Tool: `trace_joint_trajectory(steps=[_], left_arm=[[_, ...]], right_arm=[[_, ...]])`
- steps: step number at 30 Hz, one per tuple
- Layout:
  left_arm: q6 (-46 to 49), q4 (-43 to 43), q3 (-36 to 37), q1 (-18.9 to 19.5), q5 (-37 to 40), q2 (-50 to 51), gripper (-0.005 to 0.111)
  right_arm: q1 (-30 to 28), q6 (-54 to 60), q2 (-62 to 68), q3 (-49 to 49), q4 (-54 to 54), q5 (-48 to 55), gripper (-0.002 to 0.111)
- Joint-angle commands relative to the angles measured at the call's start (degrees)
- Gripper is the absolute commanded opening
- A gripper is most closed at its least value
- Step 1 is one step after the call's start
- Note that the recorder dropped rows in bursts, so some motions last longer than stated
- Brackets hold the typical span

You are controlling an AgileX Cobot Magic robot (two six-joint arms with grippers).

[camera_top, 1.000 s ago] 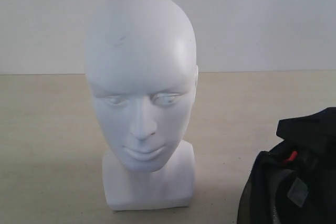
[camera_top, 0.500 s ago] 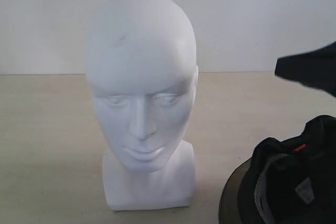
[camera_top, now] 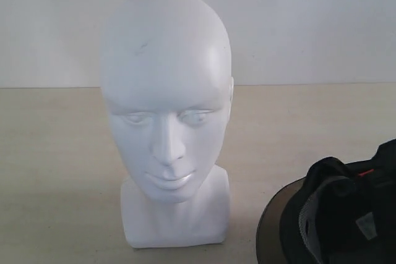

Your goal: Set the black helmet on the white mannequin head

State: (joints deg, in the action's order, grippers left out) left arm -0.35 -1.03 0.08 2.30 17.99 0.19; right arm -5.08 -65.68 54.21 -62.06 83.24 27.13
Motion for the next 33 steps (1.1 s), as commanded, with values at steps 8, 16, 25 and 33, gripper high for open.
trace_joint_trajectory(steps=[8, 16, 25, 33], left_arm=[[-0.4, 0.2, -0.1, -0.1, -0.1, -0.2, 0.004], [-0.4, 0.2, -0.1, -0.1, -0.1, -0.2, 0.004], [-0.4, 0.2, -0.1, -0.1, -0.1, -0.2, 0.004], [-0.4, 0.2, -0.1, -0.1, -0.1, -0.2, 0.004]], right_arm=[[-0.1, 59.6, 2.7, -11.9, -81.8, 32.3, 0.006], [-0.1, 65.7, 13.0, -16.4, -108.1, 42.8, 0.0], [10.5, 63.1, 16.2, -17.2, -104.2, 42.8, 0.0], [24.7, 49.5, 7.5, -7.2, -89.2, 42.8, 0.0]])
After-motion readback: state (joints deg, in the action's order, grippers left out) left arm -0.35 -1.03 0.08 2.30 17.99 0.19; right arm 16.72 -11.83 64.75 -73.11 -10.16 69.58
